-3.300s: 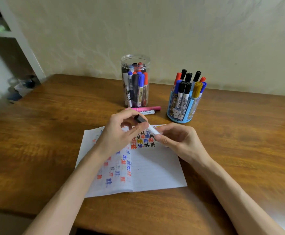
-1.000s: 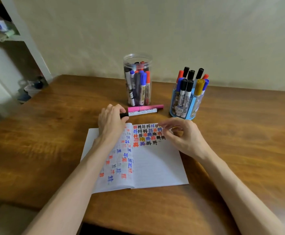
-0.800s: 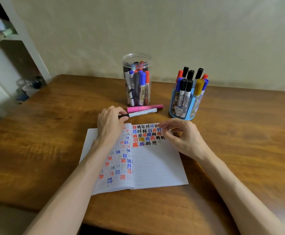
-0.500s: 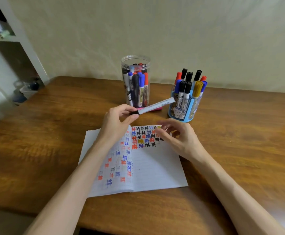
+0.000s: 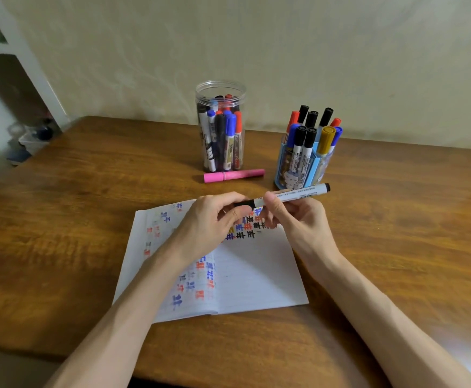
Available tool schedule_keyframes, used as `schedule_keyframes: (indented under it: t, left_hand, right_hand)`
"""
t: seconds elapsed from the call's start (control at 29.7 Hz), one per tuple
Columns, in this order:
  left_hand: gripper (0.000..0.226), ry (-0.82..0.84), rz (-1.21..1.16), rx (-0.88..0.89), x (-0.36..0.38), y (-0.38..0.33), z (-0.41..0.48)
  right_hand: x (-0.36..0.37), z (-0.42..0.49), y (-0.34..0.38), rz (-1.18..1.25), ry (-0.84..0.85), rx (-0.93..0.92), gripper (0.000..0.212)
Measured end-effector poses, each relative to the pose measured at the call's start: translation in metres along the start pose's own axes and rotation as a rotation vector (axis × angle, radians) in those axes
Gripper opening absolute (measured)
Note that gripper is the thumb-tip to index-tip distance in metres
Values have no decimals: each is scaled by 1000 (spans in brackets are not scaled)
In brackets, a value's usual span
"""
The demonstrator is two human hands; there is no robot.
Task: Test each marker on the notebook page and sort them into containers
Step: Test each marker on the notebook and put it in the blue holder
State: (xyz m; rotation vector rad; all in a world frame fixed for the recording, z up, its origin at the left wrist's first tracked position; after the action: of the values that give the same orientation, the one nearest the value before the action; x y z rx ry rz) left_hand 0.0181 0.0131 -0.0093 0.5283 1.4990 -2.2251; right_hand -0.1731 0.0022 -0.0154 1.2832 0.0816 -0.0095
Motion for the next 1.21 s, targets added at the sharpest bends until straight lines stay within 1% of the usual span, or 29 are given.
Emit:
schedule_keyframes:
  t: [0.17,0.24,0.37,0.5,0.57,0.61,0.67,0.71,0.74,0.84,0.98,1.14,1.21]
  left_hand:
    - [18,13,-1,-16,-4,1,1]
    - [16,5,-10,11,-2,0,2]
    - [15,3,-46,27,0,-2,4]
    - [18,73,-92,11,5,-6,4]
    - [22,98,-104,-32,-3,0,3]
    - [23,81,-115,-72,-11,7,4]
    - [23,-22,-135,-127,-31,23,5]
    - [22,-63,-125,-130,-37,26,4]
    - [19,-73,-112,-124,-38,26,4]
    - [12,-55,-97,-77,-23,18,6]
    - [15,-77,-36,-54,-18,17,4]
    - [23,-81,20,-57,-17,17,0]
    - [24,-102,29,-51,-17,18,0]
  right_hand:
    - [4,-3,7,-39,-11,-76,39]
    - [3,-3,11,-49,-21,-81,35]
    - [-3,-2,16,-36,-7,-113,18]
    - [-6,-3,15,-76,20,-130,16]
    - [-16,0,15,-59,-12,-106,17]
    - [-25,3,14,-38,-69,-82,18]
    - [-44,11,12,14,-166,-44,24]
    - [-47,13,10,19,-172,-18,26]
    - [-44,13,6,6,-162,21,24]
    - [-27,8,-3,-63,-140,134,10]
    - [-22,3,-7,-90,-148,210,9]
    - [-10,-1,-11,-206,-64,176,11]
    - [-8,-1,-13,-272,-74,141,7]
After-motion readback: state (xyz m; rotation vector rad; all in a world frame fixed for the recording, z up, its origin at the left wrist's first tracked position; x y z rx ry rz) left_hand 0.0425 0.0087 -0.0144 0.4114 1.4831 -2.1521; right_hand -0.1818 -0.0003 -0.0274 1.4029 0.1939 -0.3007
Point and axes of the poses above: each hand's wrist, its own z-axis towards the middle knuckle, its own x-axis out of the palm, y = z × x, the point moved 2 cm from there along z, towards the middle knuckle, and after that the axes turned 8 degrees about -y, right-handed, at the moved point
